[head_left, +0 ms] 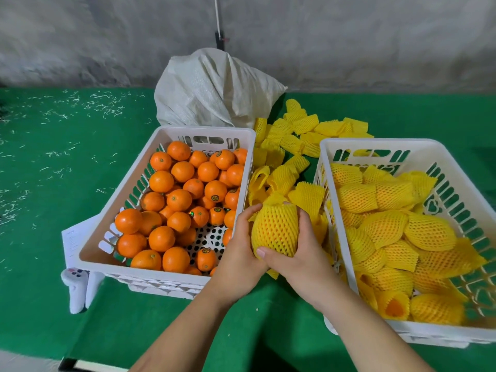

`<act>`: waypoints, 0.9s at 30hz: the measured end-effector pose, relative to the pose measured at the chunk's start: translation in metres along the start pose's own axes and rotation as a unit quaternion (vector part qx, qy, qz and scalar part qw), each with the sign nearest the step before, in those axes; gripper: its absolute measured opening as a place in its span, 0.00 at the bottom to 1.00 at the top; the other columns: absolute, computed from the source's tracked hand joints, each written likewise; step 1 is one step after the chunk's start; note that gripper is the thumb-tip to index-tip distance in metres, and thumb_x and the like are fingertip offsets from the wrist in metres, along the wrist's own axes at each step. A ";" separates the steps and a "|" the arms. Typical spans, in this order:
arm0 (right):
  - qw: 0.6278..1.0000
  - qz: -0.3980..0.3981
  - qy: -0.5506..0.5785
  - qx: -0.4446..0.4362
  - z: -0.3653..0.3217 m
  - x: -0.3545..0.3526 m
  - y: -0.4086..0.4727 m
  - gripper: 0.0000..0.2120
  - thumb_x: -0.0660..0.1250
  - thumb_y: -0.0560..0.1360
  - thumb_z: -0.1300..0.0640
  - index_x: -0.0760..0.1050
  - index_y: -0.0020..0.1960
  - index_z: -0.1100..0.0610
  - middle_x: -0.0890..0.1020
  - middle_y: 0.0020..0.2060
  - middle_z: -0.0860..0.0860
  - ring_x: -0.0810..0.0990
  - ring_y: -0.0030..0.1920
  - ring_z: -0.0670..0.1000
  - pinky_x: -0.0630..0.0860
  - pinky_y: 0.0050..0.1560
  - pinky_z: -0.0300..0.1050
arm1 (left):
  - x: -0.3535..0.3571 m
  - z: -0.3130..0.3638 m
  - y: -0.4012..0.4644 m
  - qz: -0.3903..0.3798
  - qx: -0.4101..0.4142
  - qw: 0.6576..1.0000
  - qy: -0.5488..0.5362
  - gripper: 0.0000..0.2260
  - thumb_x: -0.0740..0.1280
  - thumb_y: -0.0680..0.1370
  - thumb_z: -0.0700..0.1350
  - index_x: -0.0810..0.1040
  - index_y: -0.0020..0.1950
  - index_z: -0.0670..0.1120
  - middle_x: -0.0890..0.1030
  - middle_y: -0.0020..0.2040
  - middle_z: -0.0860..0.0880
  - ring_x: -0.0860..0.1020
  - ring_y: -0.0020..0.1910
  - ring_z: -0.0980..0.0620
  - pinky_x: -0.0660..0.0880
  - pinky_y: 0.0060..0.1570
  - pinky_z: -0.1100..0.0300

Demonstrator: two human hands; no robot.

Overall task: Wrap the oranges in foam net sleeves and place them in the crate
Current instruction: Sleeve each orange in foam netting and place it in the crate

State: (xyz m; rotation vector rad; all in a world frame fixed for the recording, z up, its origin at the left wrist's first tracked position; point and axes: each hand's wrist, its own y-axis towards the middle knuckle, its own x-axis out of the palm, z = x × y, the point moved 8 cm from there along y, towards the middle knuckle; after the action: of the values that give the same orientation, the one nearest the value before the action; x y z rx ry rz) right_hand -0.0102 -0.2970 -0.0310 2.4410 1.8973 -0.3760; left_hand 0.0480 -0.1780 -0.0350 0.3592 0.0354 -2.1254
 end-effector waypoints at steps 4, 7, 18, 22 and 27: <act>0.994 0.110 0.025 0.009 0.001 -0.029 0.001 0.45 0.79 0.68 0.42 0.56 0.76 0.34 0.70 0.66 0.34 0.74 0.62 0.41 0.79 0.55 0.40 | 0.004 -0.005 -0.003 -0.006 0.000 0.999 -0.043 0.40 0.77 0.77 0.53 0.55 0.81 0.62 0.79 0.63 0.55 0.81 0.42 0.54 0.78 0.41 0.59; 0.972 0.209 0.100 0.045 0.012 -0.073 0.007 0.47 0.76 0.60 0.32 0.62 0.75 0.38 0.77 0.67 0.47 0.84 0.54 0.51 0.84 0.48 0.52 | 0.000 -0.006 -0.002 0.016 0.014 0.998 -0.058 0.35 0.74 0.80 0.56 0.57 0.81 0.61 0.81 0.60 0.50 0.74 0.34 0.49 0.74 0.37 0.55; 0.946 0.303 0.067 0.091 0.053 -0.130 0.022 0.52 0.73 0.77 0.45 0.34 0.80 0.37 0.54 0.80 0.44 0.61 0.79 0.57 0.65 0.72 0.54 | -0.014 -0.014 0.005 0.056 -0.022 0.993 -0.102 0.22 0.65 0.86 0.46 0.66 0.78 0.60 0.82 0.59 0.51 0.79 0.42 0.48 0.80 0.45 0.57; 0.875 0.139 -0.458 -0.075 0.021 -0.064 0.023 0.26 0.66 0.78 0.40 0.65 0.74 0.39 0.47 0.82 0.51 0.49 0.80 0.59 0.58 0.75 0.63 | -0.016 -0.012 0.008 0.064 -0.011 0.992 -0.111 0.18 0.66 0.85 0.46 0.72 0.74 0.58 0.82 0.58 0.51 0.79 0.41 0.48 0.80 0.44 0.56; 0.788 -0.150 -0.596 -0.053 0.055 -0.015 0.041 0.14 0.61 0.78 0.39 0.79 0.58 0.42 0.45 0.84 0.53 0.44 0.80 0.60 0.47 0.78 0.62 | -0.028 -0.022 0.018 0.101 -0.047 0.970 -0.214 0.13 0.68 0.83 0.48 0.79 0.68 0.57 0.82 0.60 0.47 0.79 0.41 0.49 0.81 0.43 0.55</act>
State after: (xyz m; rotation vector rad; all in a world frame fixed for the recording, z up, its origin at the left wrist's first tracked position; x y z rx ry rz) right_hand 0.0160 -0.3310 -0.0860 1.1490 1.5081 -1.3474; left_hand 0.0819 -0.1617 -0.0464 -0.1523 -0.1441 -1.9492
